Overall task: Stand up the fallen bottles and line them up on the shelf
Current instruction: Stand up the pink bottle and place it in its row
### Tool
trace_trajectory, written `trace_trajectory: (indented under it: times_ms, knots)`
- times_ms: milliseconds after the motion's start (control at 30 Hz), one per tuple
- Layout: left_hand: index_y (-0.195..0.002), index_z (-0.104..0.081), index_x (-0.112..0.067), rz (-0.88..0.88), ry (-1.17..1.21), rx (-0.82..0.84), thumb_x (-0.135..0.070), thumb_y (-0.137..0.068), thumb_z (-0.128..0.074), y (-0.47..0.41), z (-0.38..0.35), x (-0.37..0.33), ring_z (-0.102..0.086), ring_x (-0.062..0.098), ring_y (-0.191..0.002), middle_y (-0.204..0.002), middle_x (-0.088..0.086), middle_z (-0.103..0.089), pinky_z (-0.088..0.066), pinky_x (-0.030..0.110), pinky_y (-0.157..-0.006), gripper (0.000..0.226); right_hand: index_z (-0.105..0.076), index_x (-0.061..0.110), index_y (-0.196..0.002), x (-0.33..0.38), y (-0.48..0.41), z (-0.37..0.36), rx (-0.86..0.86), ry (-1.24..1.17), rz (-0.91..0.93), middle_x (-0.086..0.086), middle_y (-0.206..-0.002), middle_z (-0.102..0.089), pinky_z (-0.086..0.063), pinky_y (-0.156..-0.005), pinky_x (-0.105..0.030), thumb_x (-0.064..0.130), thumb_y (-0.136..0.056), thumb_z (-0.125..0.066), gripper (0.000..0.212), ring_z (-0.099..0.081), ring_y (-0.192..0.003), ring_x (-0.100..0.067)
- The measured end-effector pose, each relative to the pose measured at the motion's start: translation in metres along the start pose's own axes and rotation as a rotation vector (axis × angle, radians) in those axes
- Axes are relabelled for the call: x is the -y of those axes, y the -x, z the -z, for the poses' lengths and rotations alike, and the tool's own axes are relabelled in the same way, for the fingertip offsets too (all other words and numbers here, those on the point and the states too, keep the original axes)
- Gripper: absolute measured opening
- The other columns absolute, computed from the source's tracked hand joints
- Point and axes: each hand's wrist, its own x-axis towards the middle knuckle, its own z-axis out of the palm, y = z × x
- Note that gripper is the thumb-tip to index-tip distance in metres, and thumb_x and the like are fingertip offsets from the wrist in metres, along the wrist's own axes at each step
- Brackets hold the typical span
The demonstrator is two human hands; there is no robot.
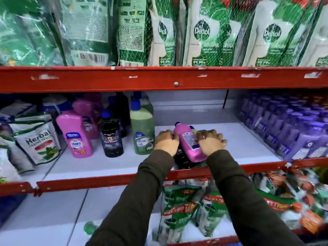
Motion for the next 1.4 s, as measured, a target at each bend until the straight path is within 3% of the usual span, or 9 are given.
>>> trace_trajectory:
  times_ms: [200,300,400,567,700,833,933,1233,1400]
  knots:
    - [-0.111,-0.072,-0.007,0.236,0.081,0.125,-0.044,-0.094,-0.049,-0.013,-0.012,-0.007,-0.066,0.034,-0.111,-0.118,0.017,-0.071,-0.051,0.033,-0.090,0.047,-0.058,0.026,-0.138,-0.005,-0.023,-0.007,0.232,-0.047,-0.032,-0.014,-0.143,-0.055,-0.030,-0.108,-0.043,0.050,-0.098,-0.039,0.050,-0.044,-0.132,-0.037]
    - [-0.100,-0.076,-0.006,0.324,0.317,0.116,-0.043,-0.085,-0.063,-0.019,-0.026,-0.004,-0.073,0.034,-0.095,-0.105,0.018,-0.076,-0.060,0.041,-0.086,0.042,-0.067,0.023,-0.127,-0.008,-0.030,-0.009,0.249,-0.188,-0.068,-0.010,-0.133,-0.066,-0.034,-0.109,-0.044,0.056,-0.091,-0.047,0.053,-0.055,-0.124,-0.036]
    - [-0.107,-0.072,-0.001,0.391,0.607,0.065,-0.029,-0.088,-0.067,-0.009,-0.027,-0.014,-0.073,0.034,-0.084,-0.102,0.017,-0.074,-0.061,0.043,-0.081,0.034,-0.074,0.018,-0.116,-0.009,-0.032,-0.007,0.188,-0.485,-0.078,-0.012,-0.121,-0.073,-0.044,-0.108,-0.047,0.042,-0.090,-0.060,0.038,-0.066,-0.112,-0.034]
    - [-0.123,-0.066,-0.005,0.354,0.958,0.029,-0.018,-0.088,-0.069,0.007,-0.022,-0.023,-0.069,0.026,-0.077,-0.114,0.016,-0.072,-0.060,0.025,-0.056,0.037,-0.072,-0.001,-0.109,-0.017,-0.026,0.008,0.190,-0.959,-0.117,-0.020,-0.105,-0.075,-0.060,-0.073,-0.035,0.014,-0.084,-0.076,0.030,-0.071,-0.077,-0.030]
    - [-0.123,-0.066,-0.011,0.260,1.011,0.006,-0.020,-0.086,-0.071,0.022,-0.003,-0.021,-0.070,0.026,-0.089,-0.116,0.015,-0.072,-0.061,0.024,-0.059,0.039,-0.068,-0.003,-0.108,-0.013,0.000,0.031,0.258,-1.066,0.039,-0.014,-0.093,-0.072,-0.059,-0.056,-0.020,0.004,-0.088,-0.070,0.021,-0.069,-0.068,-0.018]
    - [-0.124,-0.065,-0.012,0.190,0.998,0.011,-0.016,-0.087,-0.070,0.039,0.023,-0.007,-0.069,0.024,-0.095,-0.116,0.012,-0.071,-0.060,0.020,-0.062,0.038,-0.067,0.006,-0.113,-0.004,0.021,0.036,0.340,-1.100,0.137,-0.005,-0.094,-0.075,-0.062,-0.061,-0.020,0.007,-0.087,-0.072,0.027,-0.074,-0.071,-0.007]
    - [-0.125,-0.065,-0.012,0.159,0.977,0.003,-0.012,-0.087,-0.069,0.048,0.043,0.007,-0.071,0.018,-0.089,-0.111,0.010,-0.072,-0.060,0.017,-0.063,0.038,-0.067,0.008,-0.116,0.008,0.033,0.033,0.368,-1.114,0.188,-0.005,-0.103,-0.075,-0.064,-0.067,-0.024,0.007,-0.084,-0.075,0.033,-0.075,-0.084,-0.011]
    - [-0.127,-0.063,-0.015,0.081,0.928,-0.054,-0.015,-0.086,-0.070,0.070,0.122,0.079,-0.070,0.012,-0.093,-0.103,0.001,-0.073,-0.060,0.021,-0.072,0.041,-0.068,0.021,-0.105,0.092,0.079,-0.004,0.412,-1.171,0.293,0.001,-0.105,-0.073,-0.063,-0.068,-0.022,0.004,-0.081,-0.077,0.030,-0.075,-0.086,-0.008]
    - [-0.124,-0.066,-0.017,0.086,0.934,-0.115,-0.015,-0.084,-0.073,0.077,0.166,0.137,-0.071,0.020,-0.107,-0.110,0.002,-0.075,-0.058,0.039,-0.091,0.041,-0.068,0.021,-0.110,0.151,0.101,-0.039,0.443,-1.197,0.347,-0.002,-0.107,-0.074,-0.064,-0.072,-0.029,0.006,-0.081,-0.078,0.034,-0.074,-0.095,-0.020]
